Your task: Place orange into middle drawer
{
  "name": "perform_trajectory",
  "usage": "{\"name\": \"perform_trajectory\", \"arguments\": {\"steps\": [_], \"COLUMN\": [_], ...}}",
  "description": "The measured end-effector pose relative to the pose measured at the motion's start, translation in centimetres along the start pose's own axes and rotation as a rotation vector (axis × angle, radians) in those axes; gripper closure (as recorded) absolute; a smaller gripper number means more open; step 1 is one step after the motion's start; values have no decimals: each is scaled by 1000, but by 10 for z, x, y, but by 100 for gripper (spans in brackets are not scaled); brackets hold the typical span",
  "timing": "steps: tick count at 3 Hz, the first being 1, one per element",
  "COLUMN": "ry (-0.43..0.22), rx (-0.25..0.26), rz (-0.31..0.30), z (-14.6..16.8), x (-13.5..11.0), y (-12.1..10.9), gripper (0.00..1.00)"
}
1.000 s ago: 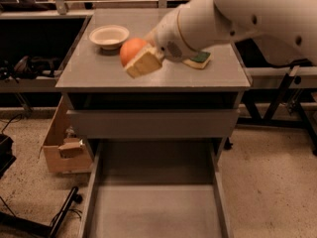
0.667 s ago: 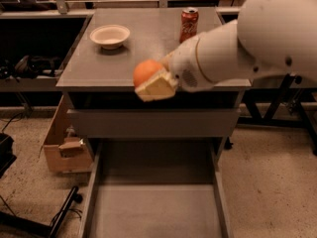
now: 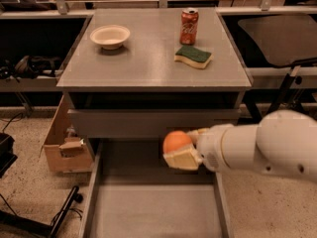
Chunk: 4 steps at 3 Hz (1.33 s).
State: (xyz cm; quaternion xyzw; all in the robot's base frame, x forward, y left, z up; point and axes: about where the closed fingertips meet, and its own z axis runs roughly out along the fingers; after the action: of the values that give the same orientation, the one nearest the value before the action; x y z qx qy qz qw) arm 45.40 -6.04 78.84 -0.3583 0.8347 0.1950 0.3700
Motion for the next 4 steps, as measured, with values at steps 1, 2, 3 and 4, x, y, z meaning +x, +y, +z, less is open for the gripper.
{"name": "perform_trajectory", "arguments": {"steps": [1,2,3,4], "ry": [33,29,26,38], "rx": [-4,0,-13,-26], "rz": [94,110,123,110], "z": [36,63,72,84], "x": [96,148,158,158], "y": [0,-14,-14,-14], "gripper": [100,100,100,100]}}
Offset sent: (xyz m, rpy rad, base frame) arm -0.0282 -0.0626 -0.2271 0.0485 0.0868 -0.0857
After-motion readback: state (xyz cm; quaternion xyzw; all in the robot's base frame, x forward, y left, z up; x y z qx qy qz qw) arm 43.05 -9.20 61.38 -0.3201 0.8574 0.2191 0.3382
